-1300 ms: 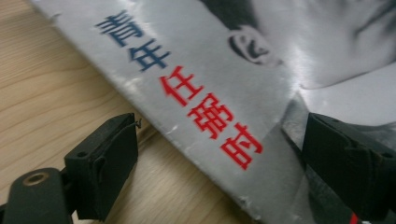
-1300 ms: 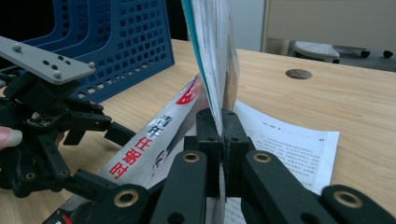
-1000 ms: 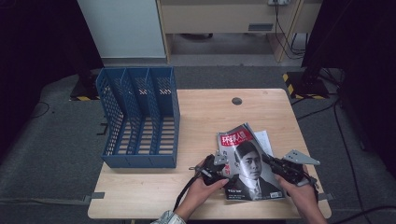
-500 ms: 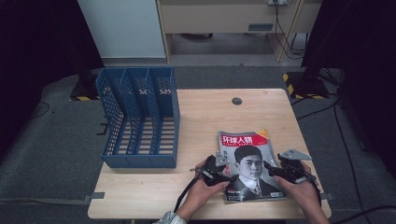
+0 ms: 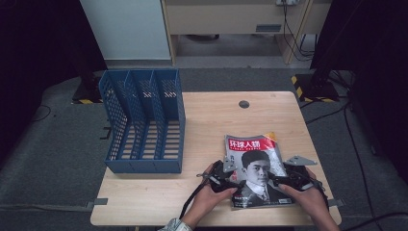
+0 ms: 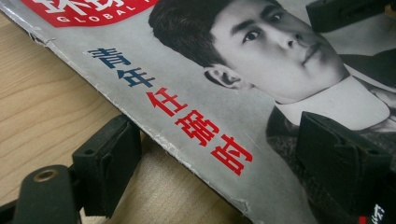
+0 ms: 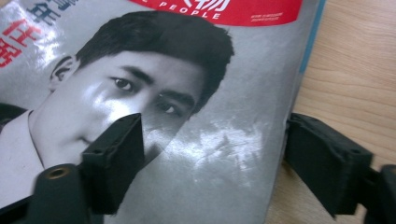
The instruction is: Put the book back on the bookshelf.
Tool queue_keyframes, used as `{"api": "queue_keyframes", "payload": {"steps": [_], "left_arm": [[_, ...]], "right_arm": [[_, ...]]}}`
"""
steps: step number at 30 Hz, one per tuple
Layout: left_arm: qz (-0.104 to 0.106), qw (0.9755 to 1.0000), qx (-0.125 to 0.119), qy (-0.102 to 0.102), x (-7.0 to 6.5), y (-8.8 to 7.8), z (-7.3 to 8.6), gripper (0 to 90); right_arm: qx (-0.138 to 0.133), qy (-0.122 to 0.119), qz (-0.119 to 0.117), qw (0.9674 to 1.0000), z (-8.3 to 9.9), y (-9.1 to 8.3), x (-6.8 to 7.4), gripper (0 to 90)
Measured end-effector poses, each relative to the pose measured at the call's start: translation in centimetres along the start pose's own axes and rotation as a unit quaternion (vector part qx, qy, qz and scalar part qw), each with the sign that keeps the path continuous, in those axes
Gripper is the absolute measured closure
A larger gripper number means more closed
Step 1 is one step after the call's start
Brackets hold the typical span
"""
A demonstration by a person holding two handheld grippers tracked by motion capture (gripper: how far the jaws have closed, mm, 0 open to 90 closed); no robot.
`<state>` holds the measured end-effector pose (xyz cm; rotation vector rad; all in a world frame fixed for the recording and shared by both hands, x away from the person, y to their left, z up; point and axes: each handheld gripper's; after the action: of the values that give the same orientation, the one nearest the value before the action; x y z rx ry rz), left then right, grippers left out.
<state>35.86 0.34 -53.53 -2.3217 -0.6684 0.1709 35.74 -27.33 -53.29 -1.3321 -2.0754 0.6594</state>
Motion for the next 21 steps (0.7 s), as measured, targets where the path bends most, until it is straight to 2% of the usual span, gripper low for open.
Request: {"api": "queue_keyframes", "payload": {"steps": [2,4,9,13,21], "left_arm": [[0.01,0.9999,-0.004,-0.005,0.2,0.0,0.0,10.5],[0.016,0.9997,-0.01,-0.012,0.3,0.0,0.1,9.9],[0.02,0.9994,-0.017,-0.021,0.5,-0.2,0.2,12.2],[0.024,0.9986,-0.025,-0.04,0.9,-0.5,0.3,17.8],[0.018,0.9978,-0.036,-0.053,1.5,-1.1,0.3,36.3]], "right_arm": [[0.001,-0.002,0.003,1.0,0.1,0.1,0.1,17.8],[0.003,0.007,0.0,1.0,0.1,0.2,0.0,17.8],[0.003,0.006,0.003,1.0,0.3,0.1,0.3,16.6],[0.007,-0.006,-0.002,1.0,0.4,-0.1,0.8,20.7],[0.011,-0.02,-0.004,0.9997,0.5,-0.5,1.5,32.3]]}}
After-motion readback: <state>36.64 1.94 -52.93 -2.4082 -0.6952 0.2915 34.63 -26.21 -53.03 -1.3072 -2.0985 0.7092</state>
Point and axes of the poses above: each handheld gripper's, and its own axes: y roughly forward along the jaws, z roughly out of its underside, x roughly to its left, and after that the axes turned 13 degrees about y, right-handed
